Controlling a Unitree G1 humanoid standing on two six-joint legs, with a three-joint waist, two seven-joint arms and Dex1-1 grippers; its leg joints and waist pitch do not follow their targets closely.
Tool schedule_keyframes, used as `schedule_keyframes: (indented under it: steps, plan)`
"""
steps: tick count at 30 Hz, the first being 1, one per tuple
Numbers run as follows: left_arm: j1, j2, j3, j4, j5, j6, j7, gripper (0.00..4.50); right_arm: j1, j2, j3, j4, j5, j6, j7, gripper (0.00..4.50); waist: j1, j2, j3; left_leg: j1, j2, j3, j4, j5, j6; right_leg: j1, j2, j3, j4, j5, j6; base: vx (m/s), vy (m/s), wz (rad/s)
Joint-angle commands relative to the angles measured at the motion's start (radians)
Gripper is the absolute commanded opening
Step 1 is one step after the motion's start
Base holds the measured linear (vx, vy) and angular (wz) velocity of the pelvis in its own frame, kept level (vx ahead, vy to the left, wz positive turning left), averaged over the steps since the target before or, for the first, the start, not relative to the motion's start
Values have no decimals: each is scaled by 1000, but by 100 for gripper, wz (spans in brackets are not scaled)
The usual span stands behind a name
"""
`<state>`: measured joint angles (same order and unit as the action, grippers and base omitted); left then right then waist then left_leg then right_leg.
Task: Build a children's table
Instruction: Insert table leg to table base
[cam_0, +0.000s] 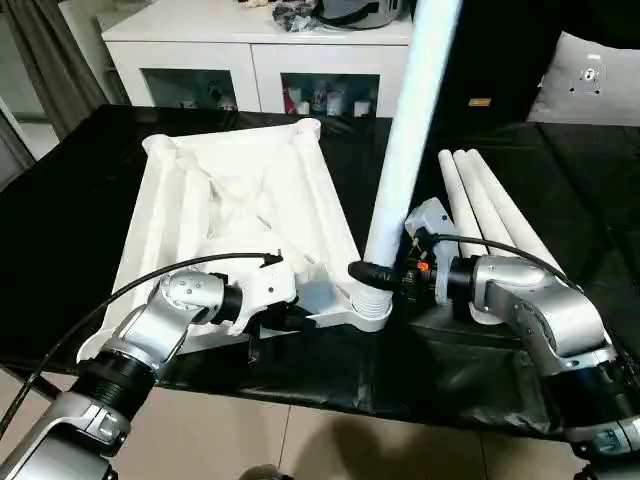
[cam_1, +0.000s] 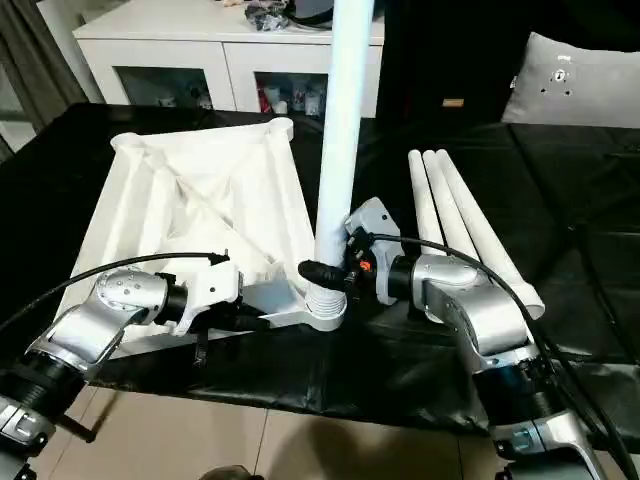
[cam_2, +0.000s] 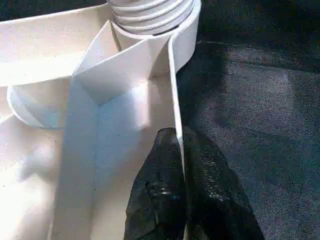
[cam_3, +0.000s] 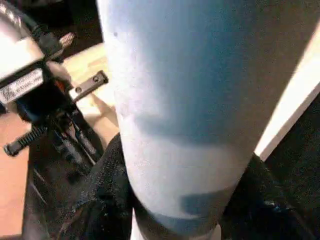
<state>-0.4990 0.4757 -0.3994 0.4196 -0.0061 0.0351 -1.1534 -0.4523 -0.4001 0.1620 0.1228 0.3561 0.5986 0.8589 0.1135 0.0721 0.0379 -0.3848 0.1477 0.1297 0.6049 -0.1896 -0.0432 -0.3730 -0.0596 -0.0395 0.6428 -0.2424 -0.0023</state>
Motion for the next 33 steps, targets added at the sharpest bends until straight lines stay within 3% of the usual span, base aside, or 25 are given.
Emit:
schedule_keyframes:
  steps: [1, 3, 8, 9, 10, 12, 13, 15, 19, 24, 29, 33]
  plan:
    - [-22, -10, -18, -26, 3, -38, -40, 0, 47, 15, 14, 77, -6, 42, -17, 188, 0, -5, -54, 14, 73, -13, -78, -184, 5, 39, -94, 48, -78, -10, -251, 0, 0, 0]
    - [-29, -22, -4, -2, 9, -35, -11, 0, 84, 30, -24, 94, 21, 26, -15, 188, 2, -3, -54, 16, 74, -13, -79, -187, 6, 37, -94, 48, -79, -17, -250, 0, 0, 0]
    - [-24, -43, 19, 6, -13, -10, 13, 0, 175, 56, -60, 101, 46, -45, -11, 188, 8, -3, -52, 19, 79, -12, -83, -227, 0, 34, -99, 49, -85, -62, -244, 0, 0, 0]
    - [-22, -47, 23, 5, -19, -4, 16, 0, 194, 61, -63, 96, 43, -62, -18, 188, 10, 7, -53, 19, 79, -13, -83, -232, -2, 34, -99, 49, -85, -65, -243, 0, 0, 0]
    - [-20, -49, 24, 4, -21, 0, 17, 0, 218, 61, -58, 79, 27, -90, -29, 188, 11, 0, -52, 18, 80, -13, -86, -233, -4, 35, -99, 48, -87, -64, -238, 0, 0, 0]
    - [-20, -50, 25, 5, -20, 0, 18, 0, 226, 62, -57, 72, 20, -100, -32, 188, 11, 0, -51, 19, 79, -13, -89, -242, -6, 35, -97, 49, -90, -79, -225, 0, 0, 0]
    - [-18, -50, 23, 8, -15, -3, 16, 0, 239, 47, -26, 52, -39, -140, -60, 188, 12, 11, -51, 19, 79, -15, -90, -251, -11, 34, -98, 49, -89, -95, -222, 0, 0, 0]
    - [-18, -48, 20, 12, -11, -7, 12, 0, 242, 28, 9, 43, -97, -179, -80, 187, 9, 5, -48, 20, 77, -14, -93, -269, -18, 34, -95, 49, -94, -123, -210, 0, 0, 0]
    - [-21, -41, 10, 17, 1, -17, -2, 0, 216, -2, 63, 48, -151, -181, -69, 187, 5, 5, -41, 25, 78, -13, -101, -332, -31, 32, -98, 54, -107, -252, -184, 0, 0, 0]
    - [-38, -31, -2, 30, 15, -35, -31, 0, 164, -28, 135, 96, -182, -153, -3, 187, -4, 5, -40, 29, 80, -13, -105, -358, -37, 28, -96, 55, -108, -257, -191, 0, 0, 0]
    - [-57, -28, -5, 53, 24, -50, -39, 0, 142, -30, 157, 124, -186, -155, 22, 187, -5, 3, -40, 29, 81, -12, -107, -350, -31, 30, -97, 56, -109, -233, -194, 0, 0, 0]
    - [-110, -25, -2, 113, 37, -73, -51, 0, 105, -22, 187, 164, -191, -155, 65, 187, -4, 1, -35, 32, 81, -10, -108, -371, -33, 26, -101, 59, -118, -314, -190, 0, 0, 0]
